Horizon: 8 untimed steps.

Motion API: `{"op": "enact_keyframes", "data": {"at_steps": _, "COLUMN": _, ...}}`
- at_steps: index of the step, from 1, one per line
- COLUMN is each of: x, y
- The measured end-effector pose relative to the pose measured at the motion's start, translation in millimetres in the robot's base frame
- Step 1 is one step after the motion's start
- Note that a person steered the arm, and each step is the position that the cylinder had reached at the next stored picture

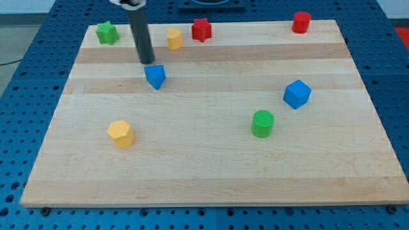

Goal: Push the yellow heart closer to yellow hexagon

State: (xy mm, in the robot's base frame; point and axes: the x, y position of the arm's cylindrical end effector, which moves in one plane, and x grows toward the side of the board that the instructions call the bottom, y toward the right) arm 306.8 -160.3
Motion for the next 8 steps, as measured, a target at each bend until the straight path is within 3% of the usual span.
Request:
{"op": "enact_keyframes", "data": {"at_steps": 2, "x": -71, "y": -12}}
{"op": "enact_keyframes", "data": {"at_steps": 4, "x": -112, "y": 46}}
{"op": "enact_keyframes", "data": {"at_steps": 6, "x": -76, "y": 59}}
{"op": "enact_keyframes", "data": {"at_steps": 8, "x": -72, "y": 100}}
